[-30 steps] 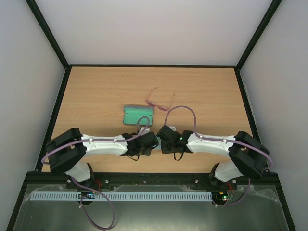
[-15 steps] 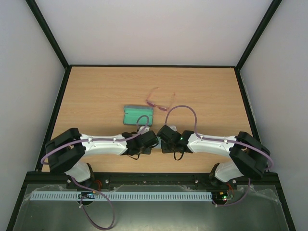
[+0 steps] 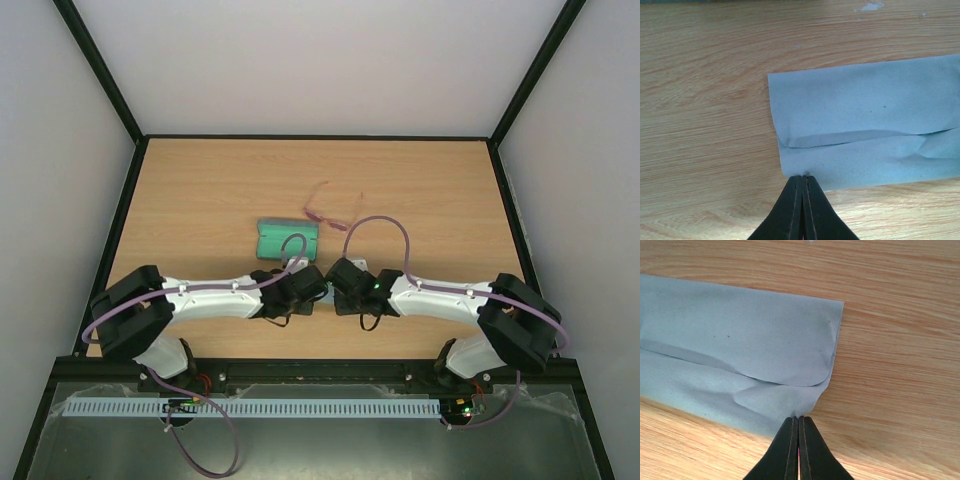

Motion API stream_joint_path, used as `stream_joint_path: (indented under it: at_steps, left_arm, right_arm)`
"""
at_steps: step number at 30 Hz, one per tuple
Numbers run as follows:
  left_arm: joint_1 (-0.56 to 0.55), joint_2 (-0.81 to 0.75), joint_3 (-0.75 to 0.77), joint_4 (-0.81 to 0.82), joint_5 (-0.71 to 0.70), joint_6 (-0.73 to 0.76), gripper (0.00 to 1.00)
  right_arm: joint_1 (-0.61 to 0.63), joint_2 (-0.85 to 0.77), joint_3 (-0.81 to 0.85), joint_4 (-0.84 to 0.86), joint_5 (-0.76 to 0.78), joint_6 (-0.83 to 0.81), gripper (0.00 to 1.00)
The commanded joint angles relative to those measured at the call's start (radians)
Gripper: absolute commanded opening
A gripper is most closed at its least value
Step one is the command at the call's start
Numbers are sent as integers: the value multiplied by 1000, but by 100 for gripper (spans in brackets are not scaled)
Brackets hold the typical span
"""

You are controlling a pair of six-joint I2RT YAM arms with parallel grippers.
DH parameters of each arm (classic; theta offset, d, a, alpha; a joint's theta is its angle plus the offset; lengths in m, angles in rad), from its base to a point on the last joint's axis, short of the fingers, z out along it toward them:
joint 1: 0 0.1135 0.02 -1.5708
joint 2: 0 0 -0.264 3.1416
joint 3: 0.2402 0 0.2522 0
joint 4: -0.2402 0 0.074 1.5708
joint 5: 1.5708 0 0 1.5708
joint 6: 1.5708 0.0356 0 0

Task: Organize the sunglasses
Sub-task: Fold the glasses cleaning cloth at the center of the board.

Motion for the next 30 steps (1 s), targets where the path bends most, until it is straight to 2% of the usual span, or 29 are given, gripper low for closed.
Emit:
stream_joint_path:
  at_steps: [1,30]
  left_arm:
    - [18,-15,35,-6,-22,17,2]
    - [64,53,76,28,10,56,2]
  right_arm:
    - [4,-1,38,-62,40,10,1]
    - [-62,55,73,-42,13,-24,1]
